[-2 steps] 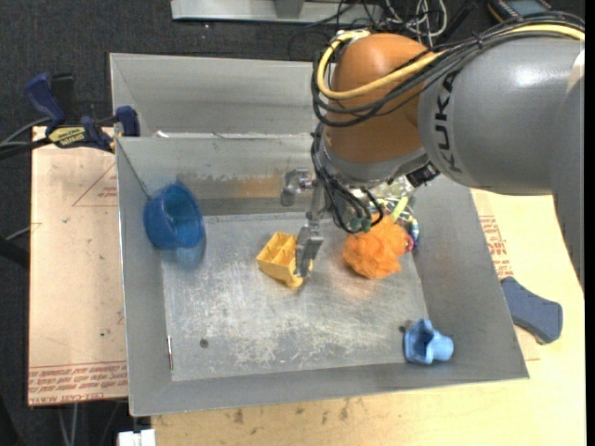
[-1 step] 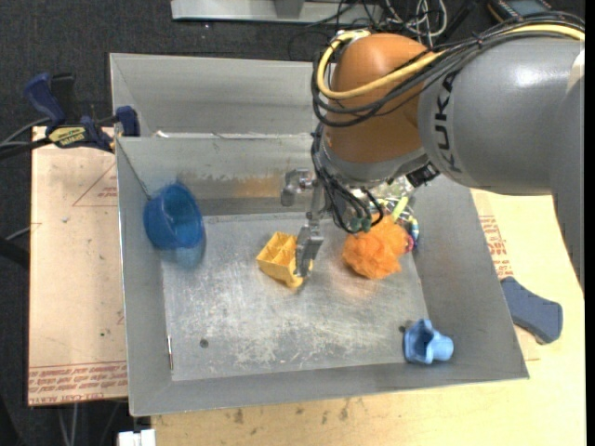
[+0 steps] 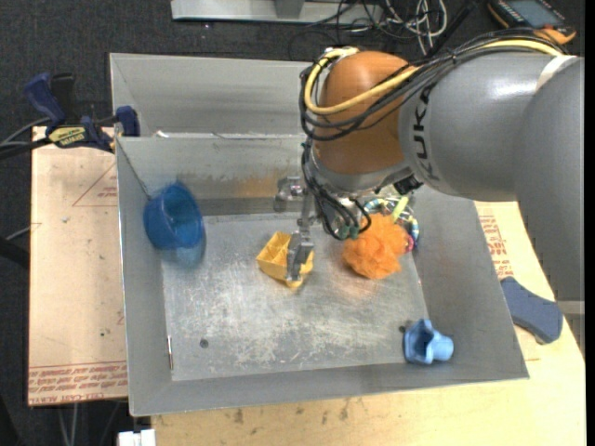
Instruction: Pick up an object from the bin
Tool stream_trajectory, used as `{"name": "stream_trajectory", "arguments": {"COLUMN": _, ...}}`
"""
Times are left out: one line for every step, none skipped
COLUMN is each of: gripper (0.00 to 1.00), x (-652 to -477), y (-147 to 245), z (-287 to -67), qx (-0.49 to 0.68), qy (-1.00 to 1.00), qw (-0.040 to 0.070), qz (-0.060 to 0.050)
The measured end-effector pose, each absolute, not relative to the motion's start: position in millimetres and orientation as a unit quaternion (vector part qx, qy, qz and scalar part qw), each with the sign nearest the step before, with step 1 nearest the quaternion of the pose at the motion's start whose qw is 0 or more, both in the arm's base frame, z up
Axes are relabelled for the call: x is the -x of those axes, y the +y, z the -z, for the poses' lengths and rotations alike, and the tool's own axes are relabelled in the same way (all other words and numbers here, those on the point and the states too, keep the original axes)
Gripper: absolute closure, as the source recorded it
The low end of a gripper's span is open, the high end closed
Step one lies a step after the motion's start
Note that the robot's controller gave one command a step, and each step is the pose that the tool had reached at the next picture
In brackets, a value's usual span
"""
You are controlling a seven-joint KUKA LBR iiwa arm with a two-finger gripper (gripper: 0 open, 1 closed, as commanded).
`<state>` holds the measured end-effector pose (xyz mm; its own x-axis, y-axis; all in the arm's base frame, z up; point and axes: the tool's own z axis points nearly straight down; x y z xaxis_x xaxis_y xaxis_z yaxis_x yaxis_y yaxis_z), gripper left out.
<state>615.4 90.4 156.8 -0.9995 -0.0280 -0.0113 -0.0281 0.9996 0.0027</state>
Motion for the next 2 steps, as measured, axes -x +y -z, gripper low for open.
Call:
{"name": "stream_trajectory", "arguments": {"gripper": 0.00, "x": -607.0, "y": 81.6, "z": -102.1, "qx": -0.034, "qy": 0.999, "qw": 0.001, "qz": -0.001}}
{"name": "stream_trajectory", "arguments": {"gripper": 1.00, "x": -614.0, "y": 75.6, "z": -72.0, "qx": -0.021, "qy": 1.000, "qw": 0.000, "qz": -0.001}}
